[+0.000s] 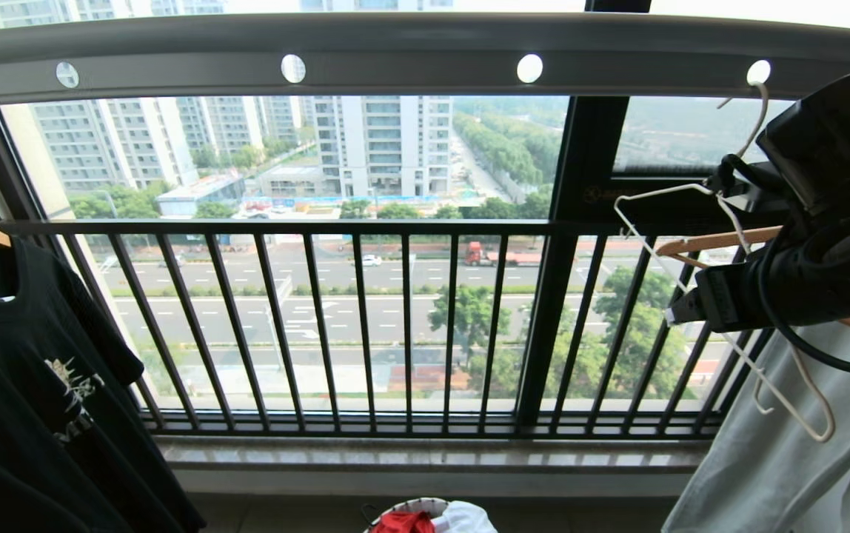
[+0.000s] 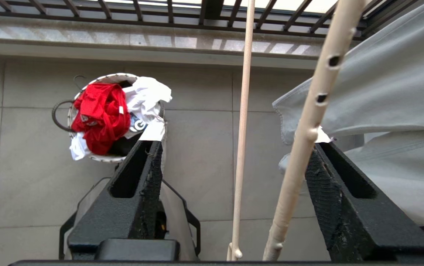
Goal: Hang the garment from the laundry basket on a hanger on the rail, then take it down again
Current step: Pick up the clothes rack on the clothesline
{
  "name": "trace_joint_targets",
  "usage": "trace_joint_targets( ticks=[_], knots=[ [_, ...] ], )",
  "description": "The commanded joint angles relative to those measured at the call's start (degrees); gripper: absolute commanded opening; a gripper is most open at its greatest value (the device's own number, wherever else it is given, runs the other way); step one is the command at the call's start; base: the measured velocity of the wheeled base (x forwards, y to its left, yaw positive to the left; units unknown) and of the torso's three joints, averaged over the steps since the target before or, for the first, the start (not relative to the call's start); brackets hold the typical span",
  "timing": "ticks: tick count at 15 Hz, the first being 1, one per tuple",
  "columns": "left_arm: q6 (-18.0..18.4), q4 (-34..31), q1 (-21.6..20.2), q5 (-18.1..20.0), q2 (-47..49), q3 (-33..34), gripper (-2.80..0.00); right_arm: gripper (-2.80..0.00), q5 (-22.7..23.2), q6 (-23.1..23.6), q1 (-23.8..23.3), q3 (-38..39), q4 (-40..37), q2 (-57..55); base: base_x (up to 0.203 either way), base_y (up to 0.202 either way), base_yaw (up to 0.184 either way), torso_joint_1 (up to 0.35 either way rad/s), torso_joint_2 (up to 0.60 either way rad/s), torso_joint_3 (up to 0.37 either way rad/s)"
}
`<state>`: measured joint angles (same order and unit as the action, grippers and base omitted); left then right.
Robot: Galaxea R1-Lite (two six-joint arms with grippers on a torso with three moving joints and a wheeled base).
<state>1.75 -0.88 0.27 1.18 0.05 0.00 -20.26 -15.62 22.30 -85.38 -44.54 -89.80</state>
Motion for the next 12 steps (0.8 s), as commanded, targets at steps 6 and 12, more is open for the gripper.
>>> trace_joint_targets(
  ticks=[6,12],
  knots=[
    [0.0,0.0,0.0,0.03,0.04,0.0,-2.8,-2.8,-1.71,1.19,-0.06,-0.31,-0.28,0.15,0.0,0.0,0.0,0.0,0.0,0.0],
    [0.0,0.0,0.0,0.05,0.04,0.0,-2.8,-2.8,-2.59,2.26,-0.06,-0.31,-0.28,0.41,0.0,0.0,0.0,0.0,0.0,0.0]
  ],
)
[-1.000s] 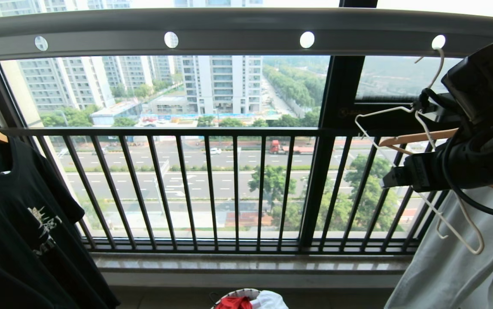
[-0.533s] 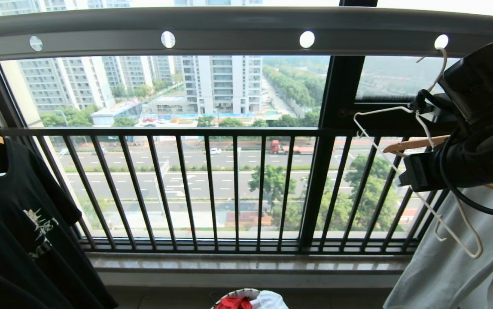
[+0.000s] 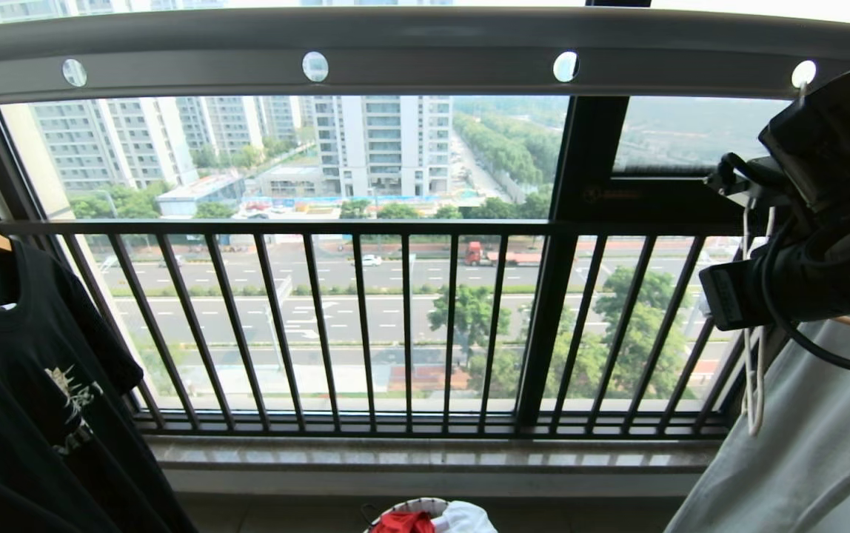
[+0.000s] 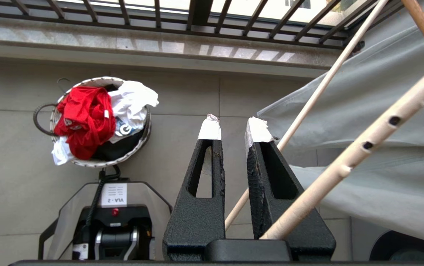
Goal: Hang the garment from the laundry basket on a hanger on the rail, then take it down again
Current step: Pick up the clothes rack on the clothesline
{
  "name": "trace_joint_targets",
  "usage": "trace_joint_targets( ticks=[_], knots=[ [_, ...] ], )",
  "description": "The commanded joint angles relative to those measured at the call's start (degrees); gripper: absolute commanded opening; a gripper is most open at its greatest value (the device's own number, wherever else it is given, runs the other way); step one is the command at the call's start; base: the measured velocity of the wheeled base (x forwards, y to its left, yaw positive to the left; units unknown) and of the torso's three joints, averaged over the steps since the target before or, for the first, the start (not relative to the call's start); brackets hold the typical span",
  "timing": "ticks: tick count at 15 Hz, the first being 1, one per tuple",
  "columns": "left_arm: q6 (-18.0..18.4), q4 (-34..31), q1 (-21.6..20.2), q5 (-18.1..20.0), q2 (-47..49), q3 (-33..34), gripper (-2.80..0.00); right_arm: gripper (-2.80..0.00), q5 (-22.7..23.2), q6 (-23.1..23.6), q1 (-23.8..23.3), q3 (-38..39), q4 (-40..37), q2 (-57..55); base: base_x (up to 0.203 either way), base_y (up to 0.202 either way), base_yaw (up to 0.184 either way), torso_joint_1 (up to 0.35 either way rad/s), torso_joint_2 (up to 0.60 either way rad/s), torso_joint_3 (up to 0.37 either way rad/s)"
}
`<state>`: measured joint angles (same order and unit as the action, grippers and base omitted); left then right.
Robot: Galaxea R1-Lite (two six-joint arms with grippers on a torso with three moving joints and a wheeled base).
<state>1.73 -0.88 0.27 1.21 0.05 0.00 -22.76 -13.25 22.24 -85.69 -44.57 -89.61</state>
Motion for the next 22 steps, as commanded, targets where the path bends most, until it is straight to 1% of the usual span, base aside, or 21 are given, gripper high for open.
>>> trace_joint_targets(
  ticks=[1,5,10,14,15,17,19,22],
  knots=[
    [0.03,0.0,0.0,-0.05,0.04,0.0,-2.8,-2.8,-0.09,-0.11,0.0,-0.01,-0.26,0.32,0.0,0.0,0.0,0.0,0.0,0.0],
    [0.03,0.0,0.0,-0.05,0.04,0.0,-2.8,-2.8,-0.1,0.37,0.4,0.3,-0.45,2.28,0.0,0.0,0.0,0.0,0.0,0.0],
    [0.03,0.0,0.0,-0.06,0.04,0.0,-2.8,-2.8,-0.17,2.93,1.58,1.19,-0.36,6.67,0.0,0.0,0.0,0.0,0.0,0.0],
    [0.03,0.0,0.0,0.02,0.04,0.0,-2.8,-2.8,-0.26,2.97,5.81,1.77,-0.34,9.3,0.0,0.0,0.0,0.0,0.0,0.0],
    [0.03,0.0,0.0,0.02,0.04,0.0,-2.8,-2.8,-0.72,2.97,7.12,1.83,-0.34,9.77,0.0,0.0,0.0,0.0,0.0,0.0],
    [0.03,0.0,0.0,-0.06,0.04,0.0,-2.8,-2.8,-3.03,2.97,9.19,1.87,-0.34,10.75,0.0,0.0,0.0,0.0,0.0,0.0],
    [0.03,-0.09,0.0,-0.06,0.04,0.0,-2.8,-2.8,-3.96,3.04,11.4,1.85,-0.34,12.17,0.0,0.0,0.0,0.0,0.0,0.0],
    [0.03,0.0,0.0,0.01,0.04,0.0,-2.8,-2.8,-5.19,2.99,12.6,1.93,-0.34,13.28,0.0,0.0,0.0,0.0,0.0,0.0]
  ],
)
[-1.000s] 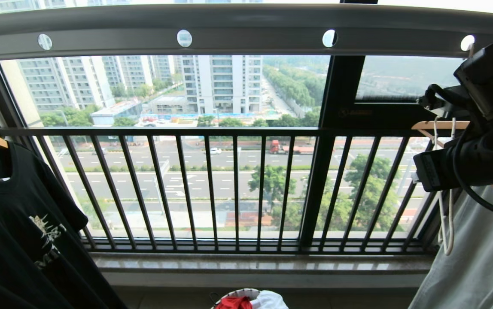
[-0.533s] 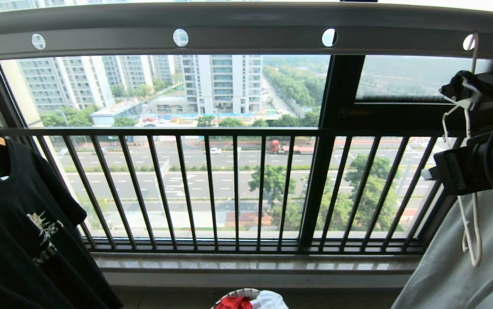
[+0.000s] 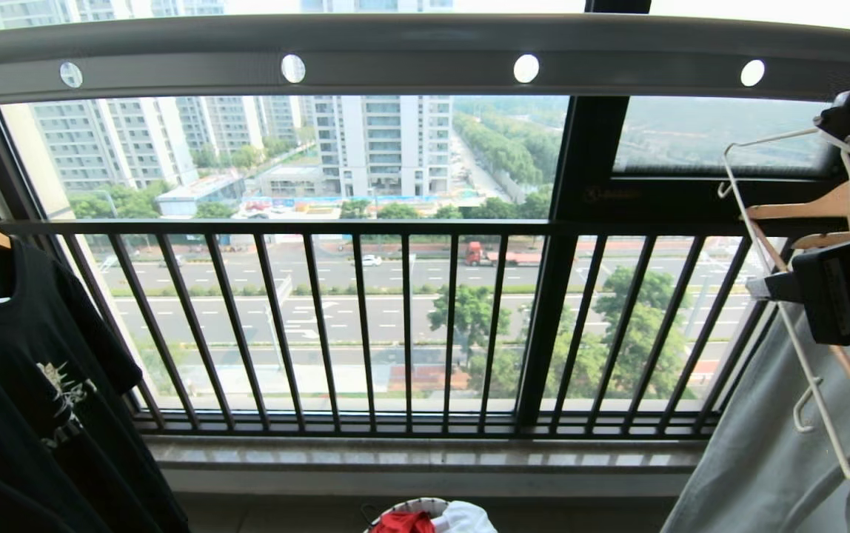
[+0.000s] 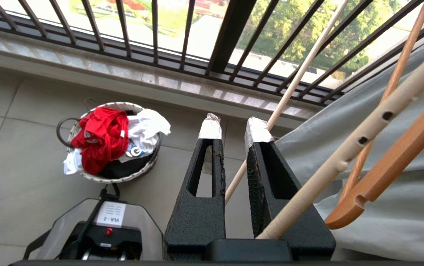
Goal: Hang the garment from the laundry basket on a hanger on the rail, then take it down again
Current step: Pick up the clothes rack on the clothesline
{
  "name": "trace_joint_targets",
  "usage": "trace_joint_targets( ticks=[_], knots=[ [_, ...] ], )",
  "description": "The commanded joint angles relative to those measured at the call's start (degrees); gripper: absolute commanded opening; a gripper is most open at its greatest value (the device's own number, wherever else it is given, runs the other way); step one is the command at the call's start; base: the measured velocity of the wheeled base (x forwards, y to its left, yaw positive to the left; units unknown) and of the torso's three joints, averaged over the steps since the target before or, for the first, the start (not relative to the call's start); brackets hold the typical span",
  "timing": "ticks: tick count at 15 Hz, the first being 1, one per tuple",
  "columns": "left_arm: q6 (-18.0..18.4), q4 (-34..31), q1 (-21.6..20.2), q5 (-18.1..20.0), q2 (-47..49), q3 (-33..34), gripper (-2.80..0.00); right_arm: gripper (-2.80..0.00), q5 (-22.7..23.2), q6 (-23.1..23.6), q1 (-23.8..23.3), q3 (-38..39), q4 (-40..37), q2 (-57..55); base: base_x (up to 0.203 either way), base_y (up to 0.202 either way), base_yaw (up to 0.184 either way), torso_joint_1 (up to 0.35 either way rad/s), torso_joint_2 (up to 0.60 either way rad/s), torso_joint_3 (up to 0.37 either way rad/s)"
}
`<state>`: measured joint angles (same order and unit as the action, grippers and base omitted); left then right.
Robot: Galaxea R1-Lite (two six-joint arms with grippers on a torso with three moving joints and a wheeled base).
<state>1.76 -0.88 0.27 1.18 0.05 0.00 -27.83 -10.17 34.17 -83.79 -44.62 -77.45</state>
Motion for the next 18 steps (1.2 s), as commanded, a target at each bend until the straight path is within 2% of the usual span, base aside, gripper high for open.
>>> trace_joint_targets(
  ticks=[1,3,4,7,13,15,18],
  knots=[
    [0.0,0.0,0.0,0.05,0.04,0.0,-2.8,-2.8,-0.02,-0.05,0.9,0.03,-0.29,1.73,0.0,0.0,0.0,0.0,0.0,0.0],
    [0.0,0.0,0.0,0.05,0.04,0.0,-2.8,-2.8,1.34,-0.01,2.62,0.03,-0.22,3.68,0.0,0.0,0.0,0.0,0.0,0.0],
    [0.0,0.0,0.0,-0.04,0.04,0.0,-2.8,-2.8,4.9,0.25,3.23,0.11,-0.21,4.93,0.0,0.0,0.0,0.0,0.0,0.0],
    [0.0,-0.06,0.0,0.05,0.04,0.0,-2.8,-2.8,19.71,1.53,3.52,2.15,-0.21,9.59,0.0,0.0,0.0,0.0,0.0,0.0],
    [0.0,0.0,0.0,0.05,0.04,0.0,-2.8,-2.8,36.42,2.11,3.54,10.78,1.73,13.64,0.0,0.0,0.0,0.0,0.0,0.0],
    [0.0,-0.09,0.0,0.03,0.04,0.0,-2.8,-2.8,40.75,6.07,3.54,15.92,4.46,13.93,0.0,0.0,0.0,0.0,0.0,0.0],
    [0.0,0.0,0.0,0.05,0.04,0.0,-2.8,-2.8,47.32,11.15,3.54,20.76,13.1,14.01,0.0,0.0,0.0,0.0,0.0,0.0]
  ],
)
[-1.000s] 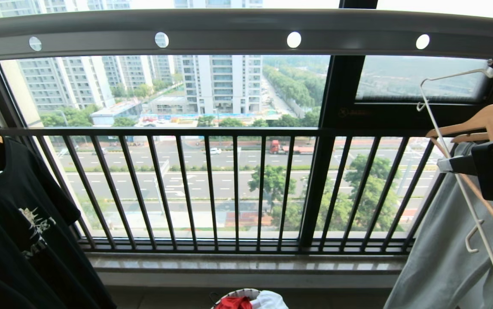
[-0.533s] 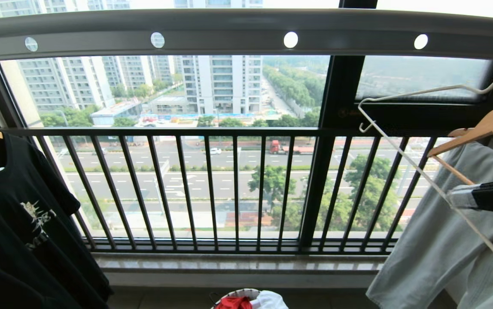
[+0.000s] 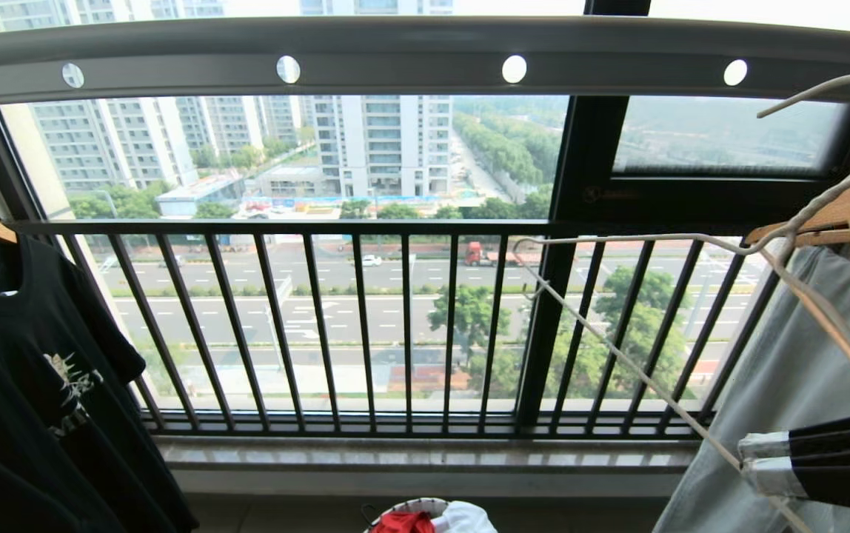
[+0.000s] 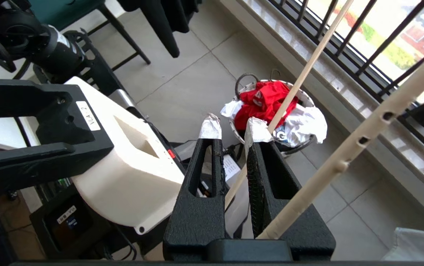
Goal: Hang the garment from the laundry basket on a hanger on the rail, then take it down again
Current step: Pick up the clothes rack on the clothesline
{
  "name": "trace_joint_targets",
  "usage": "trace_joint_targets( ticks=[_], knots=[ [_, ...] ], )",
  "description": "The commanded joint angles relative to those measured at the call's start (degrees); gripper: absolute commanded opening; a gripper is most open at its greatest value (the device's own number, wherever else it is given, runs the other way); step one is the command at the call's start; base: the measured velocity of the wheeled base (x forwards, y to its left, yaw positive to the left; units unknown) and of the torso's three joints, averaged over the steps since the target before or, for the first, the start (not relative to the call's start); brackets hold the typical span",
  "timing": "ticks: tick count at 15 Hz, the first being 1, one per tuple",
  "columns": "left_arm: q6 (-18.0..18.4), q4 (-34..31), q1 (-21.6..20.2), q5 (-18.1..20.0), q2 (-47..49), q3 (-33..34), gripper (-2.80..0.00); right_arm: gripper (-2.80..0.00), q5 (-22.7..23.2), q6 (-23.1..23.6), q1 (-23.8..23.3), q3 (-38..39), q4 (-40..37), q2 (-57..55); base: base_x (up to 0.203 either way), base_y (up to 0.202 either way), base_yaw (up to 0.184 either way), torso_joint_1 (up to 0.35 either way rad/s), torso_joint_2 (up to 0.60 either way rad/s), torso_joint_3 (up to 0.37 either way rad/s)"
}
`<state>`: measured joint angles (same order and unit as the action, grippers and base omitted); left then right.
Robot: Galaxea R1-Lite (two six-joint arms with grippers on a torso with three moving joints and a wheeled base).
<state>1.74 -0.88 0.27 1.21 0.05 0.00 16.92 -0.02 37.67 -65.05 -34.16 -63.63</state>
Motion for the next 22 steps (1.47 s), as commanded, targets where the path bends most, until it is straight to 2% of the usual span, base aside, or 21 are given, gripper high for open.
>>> trace_joint_targets(
  ticks=[1,4,6,12,22],
  knots=[
    [0.02,0.0,0.0,-0.03,0.04,0.0,-2.8,-2.8,4.43,2.57,0.04,2.23,3.38,0.18,0.0,0.0,0.0,0.0,0.0,0.0],
    [0.02,0.0,0.0,-0.04,0.04,0.0,-2.8,-2.8,7.48,7.26,-0.01,5.58,4.63,-0.24,0.0,0.0,0.0,0.0,0.0,0.0],
    [0.02,0.0,0.0,-0.06,0.04,0.0,-2.8,-2.8,8.68,9.98,-0.26,6.9,8.17,-1.35,0.0,0.0,0.0,0.0,0.0,0.0],
    [0.02,0.0,0.0,0.0,0.04,0.0,-2.8,-2.8,9.93,10.48,-1.81,9.76,13.77,-3.83,0.0,0.0,0.0,0.0,0.0,0.0],
    [0.02,0.0,0.0,-0.03,0.04,0.0,-2.8,-2.8,9.79,10.66,-2.06,10.29,13.86,-2.88,0.0,0.0,0.0,-0.021,0.04,0.026]
  ],
)
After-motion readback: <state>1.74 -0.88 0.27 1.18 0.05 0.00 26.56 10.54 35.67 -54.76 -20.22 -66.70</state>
